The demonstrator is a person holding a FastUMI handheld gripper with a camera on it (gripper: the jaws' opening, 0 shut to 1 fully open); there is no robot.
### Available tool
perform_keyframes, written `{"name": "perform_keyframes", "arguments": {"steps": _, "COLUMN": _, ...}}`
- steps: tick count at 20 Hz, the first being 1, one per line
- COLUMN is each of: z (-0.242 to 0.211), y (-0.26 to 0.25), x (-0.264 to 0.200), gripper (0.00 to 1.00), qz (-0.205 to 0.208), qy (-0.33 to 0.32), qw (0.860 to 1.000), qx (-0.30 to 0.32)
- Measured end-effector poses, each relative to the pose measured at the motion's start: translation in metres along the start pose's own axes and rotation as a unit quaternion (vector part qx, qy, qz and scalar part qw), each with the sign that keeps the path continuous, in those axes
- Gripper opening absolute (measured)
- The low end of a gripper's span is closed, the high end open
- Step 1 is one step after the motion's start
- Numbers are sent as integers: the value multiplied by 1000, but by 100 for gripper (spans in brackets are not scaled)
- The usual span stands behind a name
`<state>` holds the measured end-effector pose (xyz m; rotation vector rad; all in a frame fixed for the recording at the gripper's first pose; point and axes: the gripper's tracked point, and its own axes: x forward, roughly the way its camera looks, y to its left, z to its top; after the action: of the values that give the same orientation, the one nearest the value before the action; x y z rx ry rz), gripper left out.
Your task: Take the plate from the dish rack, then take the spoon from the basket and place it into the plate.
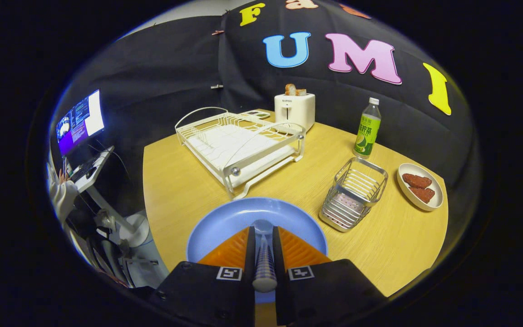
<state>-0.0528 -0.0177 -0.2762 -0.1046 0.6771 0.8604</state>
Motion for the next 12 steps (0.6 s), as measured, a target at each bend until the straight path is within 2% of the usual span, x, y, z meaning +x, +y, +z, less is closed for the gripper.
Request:
{"name": "perform_keyframes", "arguments": {"steps": 7, "z": 10, "y": -11, "x": 6, "gripper": 25, "qz": -16, "qy": 0, "qw": 999, "qx": 34}}
{"name": "perform_keyframes", "arguments": {"steps": 10, "z": 34, "y": -19, "x": -5, "gripper": 100, "qz": -31, "qy": -25, "qw": 998, "qx": 49}}
{"name": "perform_keyframes", "arguments": {"steps": 12, "z": 49, "y": -23, "x": -12, "gripper": 100, "qz": -48, "qy": -42, "qw": 996, "qx": 54}}
